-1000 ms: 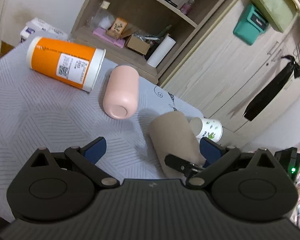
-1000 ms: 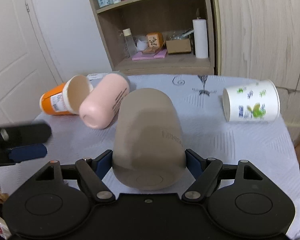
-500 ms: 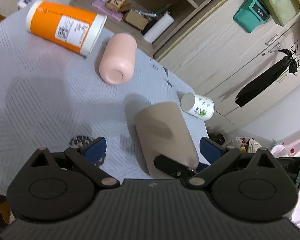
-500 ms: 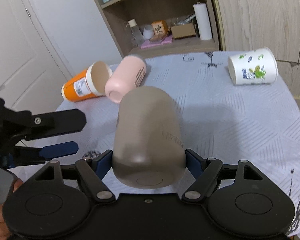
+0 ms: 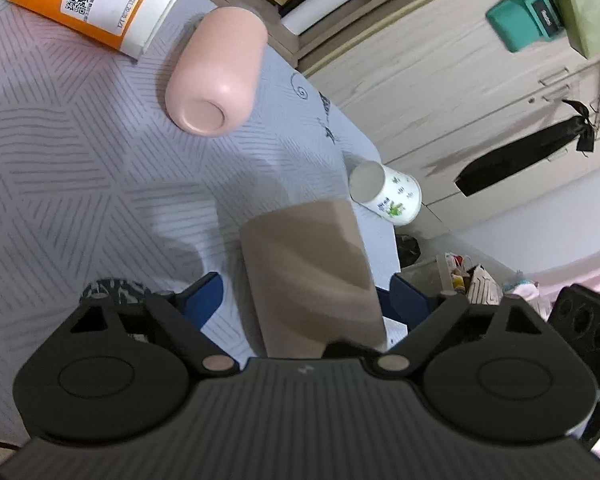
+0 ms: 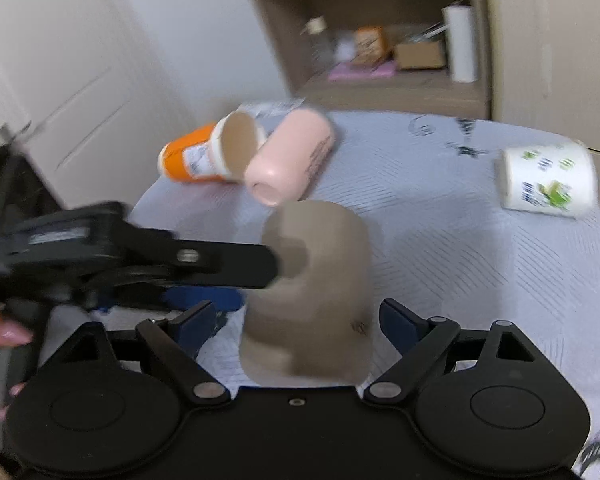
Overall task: Flip cup upright
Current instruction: 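Lift the beige tumbler with the right gripper while the left gripper braces its side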
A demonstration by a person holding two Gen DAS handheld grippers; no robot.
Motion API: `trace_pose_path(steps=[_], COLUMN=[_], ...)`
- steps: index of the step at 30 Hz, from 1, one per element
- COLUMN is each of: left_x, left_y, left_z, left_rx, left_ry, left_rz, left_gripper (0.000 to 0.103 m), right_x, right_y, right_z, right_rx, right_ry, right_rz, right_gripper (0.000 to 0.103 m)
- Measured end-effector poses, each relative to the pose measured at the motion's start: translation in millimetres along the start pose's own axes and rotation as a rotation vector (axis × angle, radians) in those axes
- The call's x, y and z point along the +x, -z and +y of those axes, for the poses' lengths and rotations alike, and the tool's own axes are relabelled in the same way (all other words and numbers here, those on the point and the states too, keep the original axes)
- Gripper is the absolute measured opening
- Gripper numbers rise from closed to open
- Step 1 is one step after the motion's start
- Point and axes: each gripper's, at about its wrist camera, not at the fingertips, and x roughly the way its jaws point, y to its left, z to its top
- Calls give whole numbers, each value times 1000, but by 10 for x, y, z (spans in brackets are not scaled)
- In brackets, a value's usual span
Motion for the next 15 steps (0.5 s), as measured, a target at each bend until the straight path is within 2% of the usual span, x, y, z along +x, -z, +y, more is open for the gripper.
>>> trace_pose_path(steps=[5, 7, 11, 12, 15], left_x=[65, 99, 162, 173, 160], left_y=[-31, -23, -32, -29, -10], left_z=[97, 141, 142, 141, 114], left_rx=[-39, -66, -64, -68, -45], left_ry=[16, 45, 68, 81, 83], left_rz=[8, 17, 22, 24, 18], left_gripper=[80, 78, 76, 71, 70], right_x=[148, 198, 235, 230, 215], right_y=[-173, -212, -228, -232, -240], right_z=[-92, -131, -167, -180, -236], right_rx=[-21, -13, -3, 5, 38], right_ry=[-21, -33, -36, -40, -52], right_rz=[92, 116, 143, 147, 150], right_gripper=[91, 91, 83, 83, 83])
